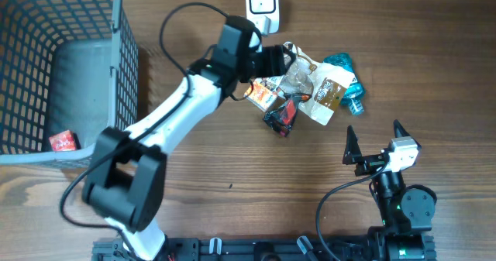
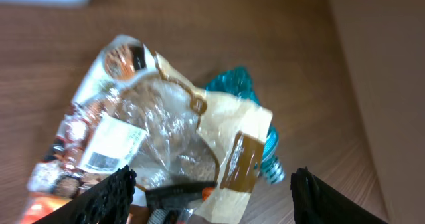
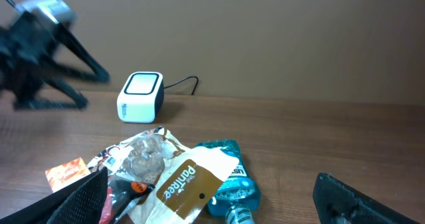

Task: Scan the item barcode
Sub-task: 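Carry the red-black packet to the scanner and drop it near the pile, then reach the left gripper back into the basket toward the red Kleenex pack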

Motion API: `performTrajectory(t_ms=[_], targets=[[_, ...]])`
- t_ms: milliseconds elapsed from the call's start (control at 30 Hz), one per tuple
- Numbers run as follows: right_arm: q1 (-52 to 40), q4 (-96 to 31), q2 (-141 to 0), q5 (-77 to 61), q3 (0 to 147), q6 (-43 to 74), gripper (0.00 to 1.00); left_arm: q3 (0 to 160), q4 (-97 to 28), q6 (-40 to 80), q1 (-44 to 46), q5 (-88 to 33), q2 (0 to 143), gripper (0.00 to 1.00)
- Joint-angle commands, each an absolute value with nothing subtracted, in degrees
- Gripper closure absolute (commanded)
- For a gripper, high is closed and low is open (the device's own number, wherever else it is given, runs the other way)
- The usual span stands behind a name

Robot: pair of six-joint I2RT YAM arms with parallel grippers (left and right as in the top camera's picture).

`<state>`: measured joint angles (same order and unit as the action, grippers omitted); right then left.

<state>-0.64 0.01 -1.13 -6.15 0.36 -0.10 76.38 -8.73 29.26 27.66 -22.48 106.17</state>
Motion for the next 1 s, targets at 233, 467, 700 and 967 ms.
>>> performTrajectory(t_ms=[233, 467, 700, 967], targets=[[-0.4, 0.2, -0.8, -6.0, 0.4, 0.1, 0.00, 79.2, -26.6, 24.3, 11.1, 1.5, 65.1, 0.00], [-0.4, 0.2, -0.8, -6.0, 0.4, 0.2, 0.00, 78.9, -43.4, 24.2, -14.1, 34.1, 65.4, 0.00], [-0.4, 0.2, -0.8, -6.0, 0.4, 0.1, 0.00, 78.9, -46.8, 15.2, -23.8, 18.3, 81.8, 0.00], [-0.4, 0.2, -0.8, -6.0, 0.4, 0.1, 0.00, 78.7, -52.3, 13.6, -23.8, 18.7, 98.2, 0.00]])
